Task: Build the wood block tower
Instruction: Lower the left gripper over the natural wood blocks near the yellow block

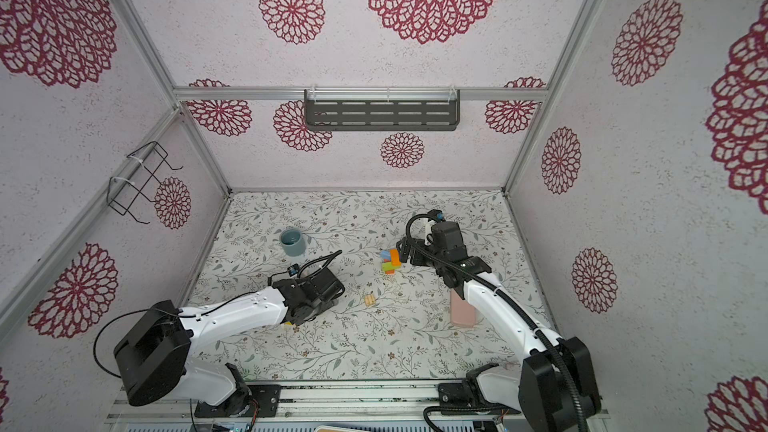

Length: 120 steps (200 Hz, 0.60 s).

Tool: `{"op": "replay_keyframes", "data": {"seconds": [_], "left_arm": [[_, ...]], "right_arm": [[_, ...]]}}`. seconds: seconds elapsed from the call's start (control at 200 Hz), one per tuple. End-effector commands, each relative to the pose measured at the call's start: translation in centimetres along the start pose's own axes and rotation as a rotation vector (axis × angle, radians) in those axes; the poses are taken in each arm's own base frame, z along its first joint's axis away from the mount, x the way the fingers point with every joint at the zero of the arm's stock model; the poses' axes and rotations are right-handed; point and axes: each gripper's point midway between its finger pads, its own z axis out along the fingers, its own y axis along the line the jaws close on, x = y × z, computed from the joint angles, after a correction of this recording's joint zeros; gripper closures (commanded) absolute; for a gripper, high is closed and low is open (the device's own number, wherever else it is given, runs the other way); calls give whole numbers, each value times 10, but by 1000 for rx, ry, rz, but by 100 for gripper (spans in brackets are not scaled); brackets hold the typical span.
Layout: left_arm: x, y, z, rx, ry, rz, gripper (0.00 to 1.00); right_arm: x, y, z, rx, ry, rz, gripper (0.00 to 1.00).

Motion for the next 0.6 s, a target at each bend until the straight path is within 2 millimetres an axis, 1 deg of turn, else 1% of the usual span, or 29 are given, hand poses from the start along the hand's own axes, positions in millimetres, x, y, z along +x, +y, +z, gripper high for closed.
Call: {"op": "replay_keyframes", "data": {"seconds": [0.0,0.14,0.24,0.355,0.495,0.595], "left_arm": [[5,-3,10,20,-7,-54,15],[9,-3,19,55,30,-86,15],[4,-1,22,72,42,-103,15],[-3,1,25,89,61,-109,14],[-7,10,34,105,94,-135,14],[-10,13,38,111,100,-140,14]], "right_arm": [[-12,9,-3,-49,-49,33,2],[-13,8,-4,-45,-57,36,2],[-16,7,-7,-33,-68,32,3],[-19,0,-13,11,-97,29,4],[-24,-6,-21,59,-112,15,4],[-31,-8,-27,84,-130,10,4]]}}
